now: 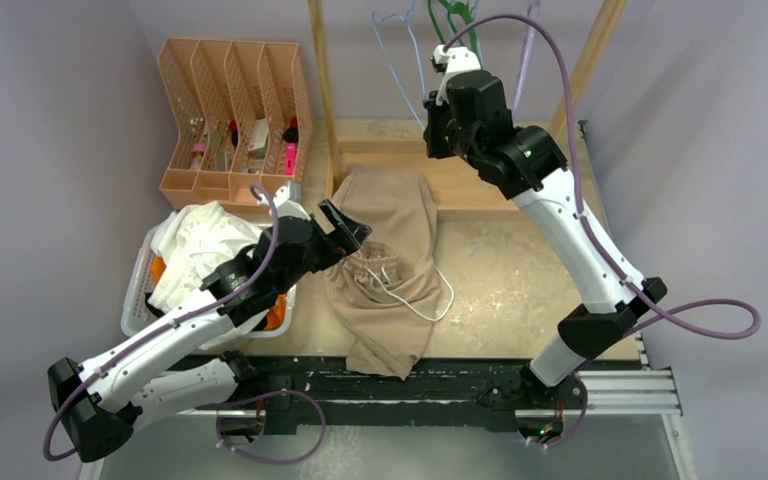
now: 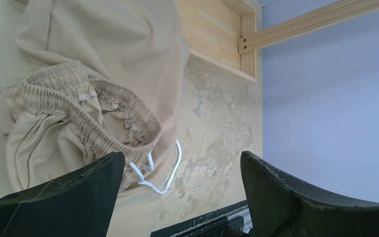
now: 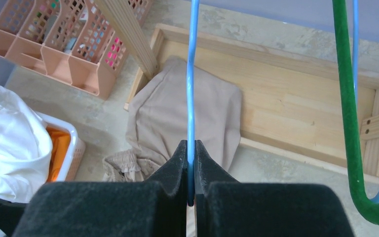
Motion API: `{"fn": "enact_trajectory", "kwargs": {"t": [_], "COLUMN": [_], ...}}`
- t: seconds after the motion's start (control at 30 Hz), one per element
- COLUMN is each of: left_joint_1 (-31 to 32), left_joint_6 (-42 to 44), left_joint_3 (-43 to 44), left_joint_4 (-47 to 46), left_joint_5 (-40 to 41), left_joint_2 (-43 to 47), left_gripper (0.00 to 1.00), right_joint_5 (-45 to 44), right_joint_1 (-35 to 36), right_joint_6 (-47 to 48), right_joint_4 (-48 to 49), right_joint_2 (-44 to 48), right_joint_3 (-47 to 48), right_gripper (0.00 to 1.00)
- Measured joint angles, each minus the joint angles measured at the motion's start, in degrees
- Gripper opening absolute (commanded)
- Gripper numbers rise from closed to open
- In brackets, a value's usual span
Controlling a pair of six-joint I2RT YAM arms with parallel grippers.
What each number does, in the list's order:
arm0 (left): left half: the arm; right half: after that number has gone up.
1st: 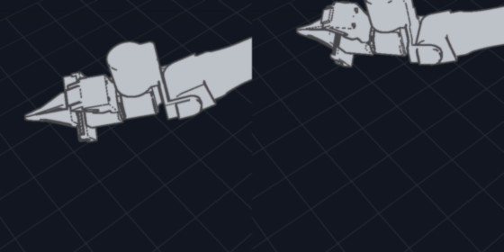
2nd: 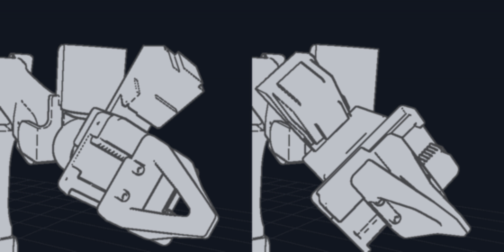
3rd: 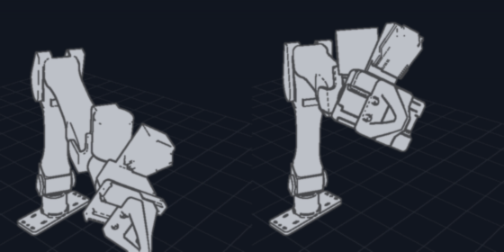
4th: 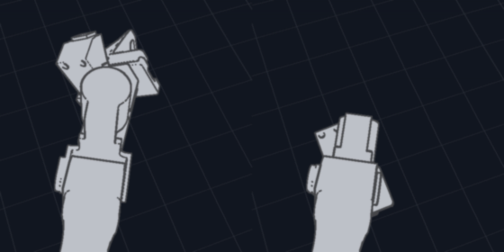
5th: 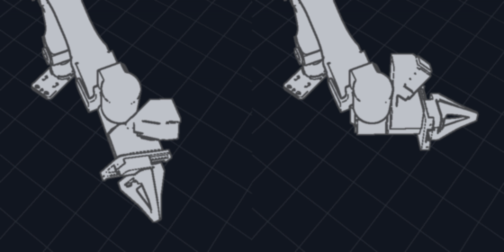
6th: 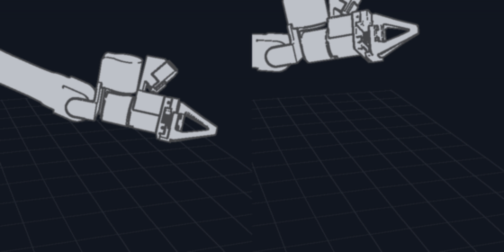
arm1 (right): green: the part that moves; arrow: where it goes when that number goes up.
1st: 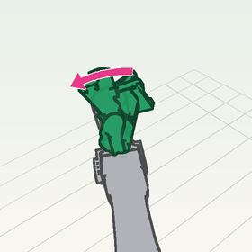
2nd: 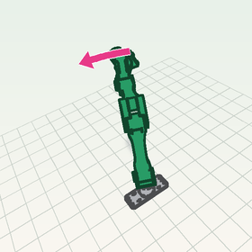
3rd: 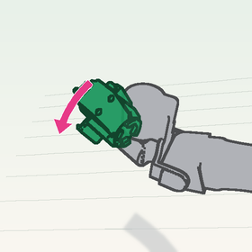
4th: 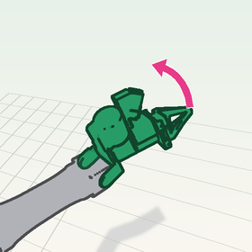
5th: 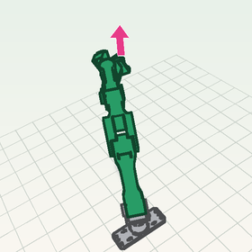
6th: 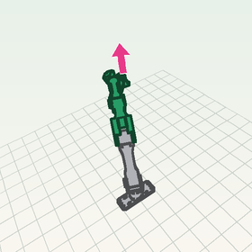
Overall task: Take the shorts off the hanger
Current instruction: Place the hanger on the clothes rod, then adjust the shorts at the center of the board.
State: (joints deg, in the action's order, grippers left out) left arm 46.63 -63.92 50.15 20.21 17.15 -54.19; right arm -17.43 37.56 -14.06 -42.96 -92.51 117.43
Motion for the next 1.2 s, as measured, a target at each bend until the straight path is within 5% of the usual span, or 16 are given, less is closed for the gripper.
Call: {"fn": "enact_trajectory", "kwargs": {"t": [0.4, 0.6, 0.93, 1.2], "left_joint_1": [0.0, 0.0, 0.0, 0.0], "left_joint_6": [0.8, 1.2, 1.4, 0.9], "left_joint_3": [3.3, 4.9, 4.8, 3.9], "left_joint_4": [7.7, 9.9, 12.6, 13.8], "left_joint_5": [8.6, 12.0, 13.7, 14.1], "left_joint_2": [2.8, 4.8, 4.8, 4.9], "left_gripper": [0.87, 0.87, 0.87, 0.88], "right_joint_5": [5.0, 7.2, 15.0, 18.4], "right_joint_1": [0.0, 0.0, 0.0, 0.0], "right_joint_6": [-2.1, -3.3, -11.5, -26.8], "right_joint_4": [1.3, 5.1, 19.7, 25.3], "right_joint_2": [5.4, 14.3, 41.4, 52.1], "right_joint_3": [-10.5, -18.9, -51.4, -77.9], "right_gripper": [0.48, 0.55, 0.66, 0.92]}}
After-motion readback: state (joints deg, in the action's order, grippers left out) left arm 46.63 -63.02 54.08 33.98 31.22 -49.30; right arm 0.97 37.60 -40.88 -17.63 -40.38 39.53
